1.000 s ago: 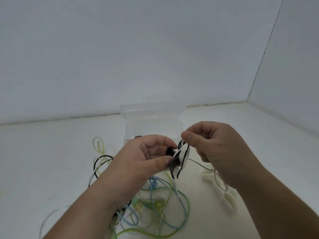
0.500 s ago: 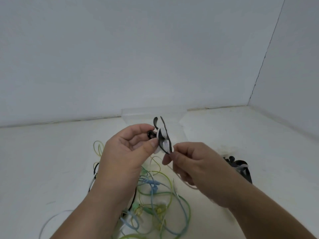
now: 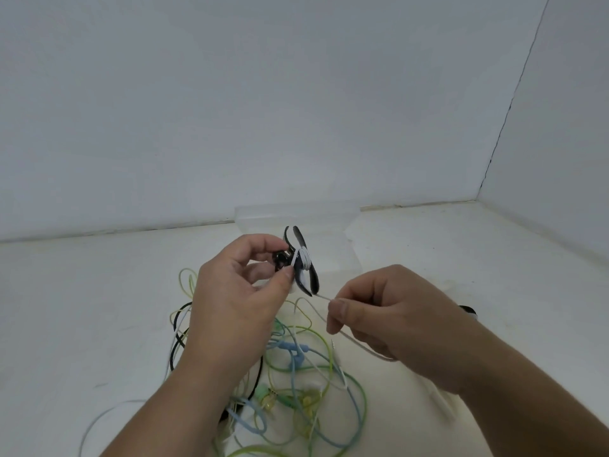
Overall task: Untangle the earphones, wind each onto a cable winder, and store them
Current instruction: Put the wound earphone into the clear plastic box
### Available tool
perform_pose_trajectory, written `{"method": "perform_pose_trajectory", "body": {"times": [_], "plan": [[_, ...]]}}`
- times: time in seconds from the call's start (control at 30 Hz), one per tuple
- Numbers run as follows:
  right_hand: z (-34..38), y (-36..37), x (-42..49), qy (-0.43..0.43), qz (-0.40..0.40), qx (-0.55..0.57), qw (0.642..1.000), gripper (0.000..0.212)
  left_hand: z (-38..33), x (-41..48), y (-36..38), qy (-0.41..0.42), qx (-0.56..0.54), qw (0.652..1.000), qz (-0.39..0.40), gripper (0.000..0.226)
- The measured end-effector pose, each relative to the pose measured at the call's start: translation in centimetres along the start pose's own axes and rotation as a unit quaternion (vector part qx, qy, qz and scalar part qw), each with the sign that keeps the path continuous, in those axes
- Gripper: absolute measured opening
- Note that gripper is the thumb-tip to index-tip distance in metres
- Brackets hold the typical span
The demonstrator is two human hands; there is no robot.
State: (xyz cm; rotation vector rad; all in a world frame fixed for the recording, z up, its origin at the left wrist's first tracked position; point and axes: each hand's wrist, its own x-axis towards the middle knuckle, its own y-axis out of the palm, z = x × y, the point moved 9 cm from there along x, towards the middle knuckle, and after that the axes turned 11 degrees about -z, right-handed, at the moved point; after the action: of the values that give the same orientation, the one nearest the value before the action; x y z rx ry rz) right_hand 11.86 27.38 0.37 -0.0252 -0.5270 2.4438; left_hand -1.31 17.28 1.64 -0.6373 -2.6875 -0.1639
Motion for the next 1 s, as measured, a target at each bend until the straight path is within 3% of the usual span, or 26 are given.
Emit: {"method": "perform_pose_trajectory", "body": {"times": [0.27,0.4,0.53,0.6,0.77,0.9,1.0], "plan": [[1.3,-0.4,-0.5,-0.064,0.028,-0.004,0.998,0.022,-1.6,-0.9,0.9,0.107,0.089,0.989,0.038,0.031],[1.7,2.1,-1.4,-0.080,0.135,-0.047,0.986,0.020,-0.6,-0.7,0.5,0.059,0.042,0.997,0.007,0.027],[1.6,2.4,-1.4,-0.080,0.146,-0.059,0.984,0.023,-0.6,-0.7,0.7,0.057,0.042,0.997,0.016,0.027],[1.9,2.0,-1.2,-0.090,0.118,-0.048,0.988,0.022,-0.9,-0.9,1.1,0.070,0.054,0.995,0.038,0.028],[2.1,-1.7,-0.2,-0.100,-0.039,0.004,0.994,0.023,-1.6,-1.6,2.6,0.115,0.113,0.979,0.128,0.028],[3.1,-4.7,-0.4,-0.140,-0.180,-0.053,0.972,0.023,-1.3,-2.5,3.6,0.137,0.183,0.954,0.194,0.032],[2.8,-6.6,-0.4,-0.126,-0.252,-0.056,0.958,0.022,-1.0,-2.7,3.8,0.080,0.124,0.965,0.216,0.029]]}}
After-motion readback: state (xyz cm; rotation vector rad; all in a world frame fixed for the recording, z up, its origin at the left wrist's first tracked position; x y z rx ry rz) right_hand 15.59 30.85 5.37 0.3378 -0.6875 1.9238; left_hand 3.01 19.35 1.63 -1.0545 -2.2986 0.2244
